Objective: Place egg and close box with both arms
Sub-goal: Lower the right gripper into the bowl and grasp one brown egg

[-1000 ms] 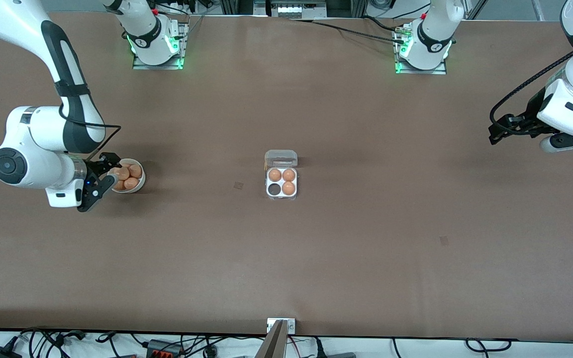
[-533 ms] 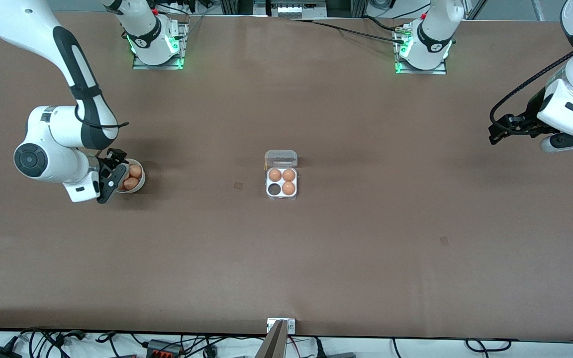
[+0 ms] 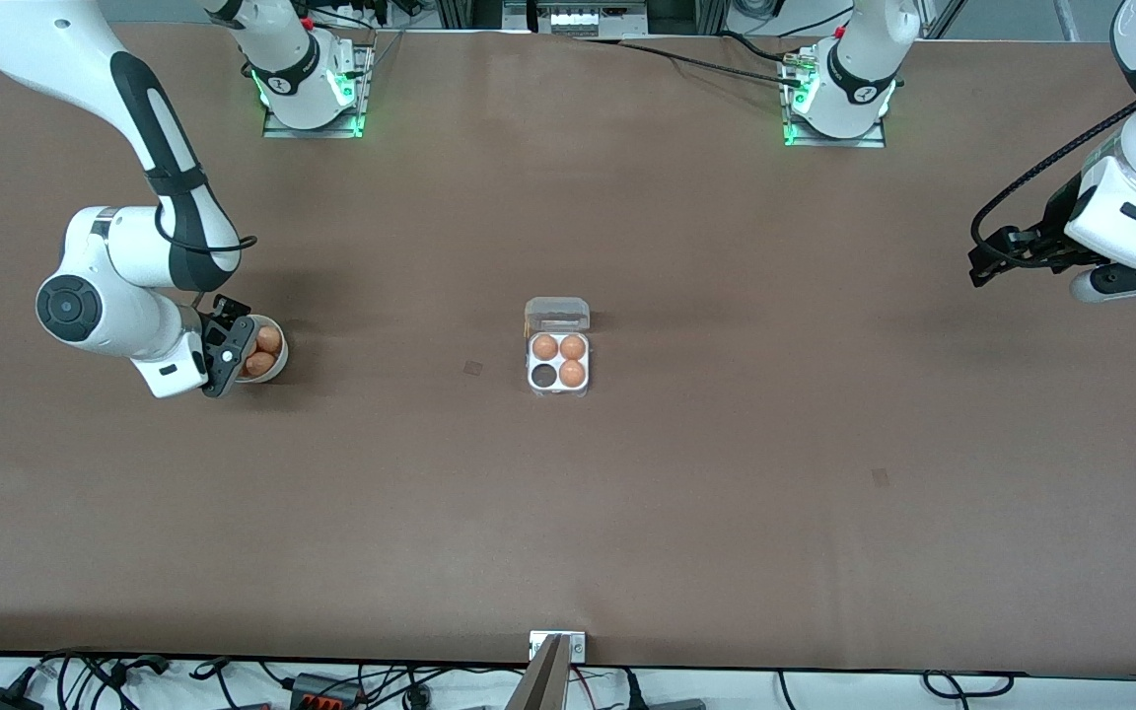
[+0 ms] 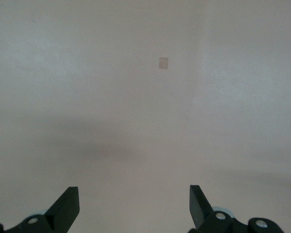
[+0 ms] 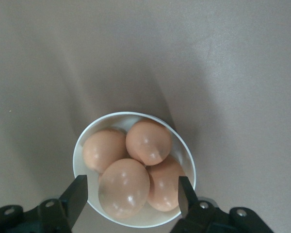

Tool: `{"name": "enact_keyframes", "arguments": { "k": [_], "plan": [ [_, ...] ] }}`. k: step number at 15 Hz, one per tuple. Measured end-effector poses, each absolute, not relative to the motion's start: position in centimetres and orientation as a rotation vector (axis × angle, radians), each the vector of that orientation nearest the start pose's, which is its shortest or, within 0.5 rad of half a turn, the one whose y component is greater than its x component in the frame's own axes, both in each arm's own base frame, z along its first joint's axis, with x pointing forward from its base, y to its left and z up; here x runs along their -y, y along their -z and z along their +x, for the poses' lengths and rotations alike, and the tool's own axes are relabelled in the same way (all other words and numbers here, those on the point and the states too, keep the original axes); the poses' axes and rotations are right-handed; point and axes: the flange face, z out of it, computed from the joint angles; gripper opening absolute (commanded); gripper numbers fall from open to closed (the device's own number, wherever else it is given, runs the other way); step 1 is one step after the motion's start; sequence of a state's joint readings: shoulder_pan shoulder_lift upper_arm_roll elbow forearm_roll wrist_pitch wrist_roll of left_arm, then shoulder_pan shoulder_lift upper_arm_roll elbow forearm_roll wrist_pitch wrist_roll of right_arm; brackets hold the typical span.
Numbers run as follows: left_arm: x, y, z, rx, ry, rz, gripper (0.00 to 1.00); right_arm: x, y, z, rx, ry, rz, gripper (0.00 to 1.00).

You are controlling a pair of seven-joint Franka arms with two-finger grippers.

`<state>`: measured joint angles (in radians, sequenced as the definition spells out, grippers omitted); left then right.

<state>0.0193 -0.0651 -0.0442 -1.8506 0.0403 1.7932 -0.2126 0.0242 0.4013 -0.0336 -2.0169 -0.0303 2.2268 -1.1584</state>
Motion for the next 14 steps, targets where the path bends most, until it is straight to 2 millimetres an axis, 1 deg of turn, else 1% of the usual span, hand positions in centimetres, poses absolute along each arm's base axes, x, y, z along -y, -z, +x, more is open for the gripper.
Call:
{"name": "enact_keyframes", "arguments": {
  "k": [2,4,6,8,10,11,12,14],
  "plan": [
    [1.07,-54.62,54.33,0.277,0.02,-3.088,1.0,0.61,-23.53,58.0,1.709,-0.278,-2.526,0.75],
    [1.07,-54.62,54.33,0.277,0.02,-3.088,1.0,0.61,-23.38,57.85,1.735,-0.282,-2.502,0.71],
    [1.06,-54.62,54.33,0.277,0.019,-3.088,1.0,0.61,-23.27,57.75,1.741,-0.285,-2.495,0.69],
    [1.06,-54.61,54.31,0.277,0.017,-3.088,1.0,0.61,-23.31,57.76,1.744,-0.284,-2.494,0.6],
    [1.06,-54.6,54.3,0.277,0.016,-3.088,1.0,0.61,-23.36,57.77,1.749,-0.283,-2.49,0.43],
    [1.06,-54.6,54.3,0.278,0.016,-3.088,1.0,0.61,-23.37,57.76,1.752,-0.283,-2.488,0.31],
    [1.05,-54.6,54.3,0.278,0.016,-3.088,1.0,0.59,-23.37,57.75,1.753,-0.283,-2.487,0.24],
    [1.05,-54.6,54.29,0.278,0.015,-3.088,1.0,0.58,-23.37,57.75,1.755,-0.284,-2.485,0.04]
  ]
}}
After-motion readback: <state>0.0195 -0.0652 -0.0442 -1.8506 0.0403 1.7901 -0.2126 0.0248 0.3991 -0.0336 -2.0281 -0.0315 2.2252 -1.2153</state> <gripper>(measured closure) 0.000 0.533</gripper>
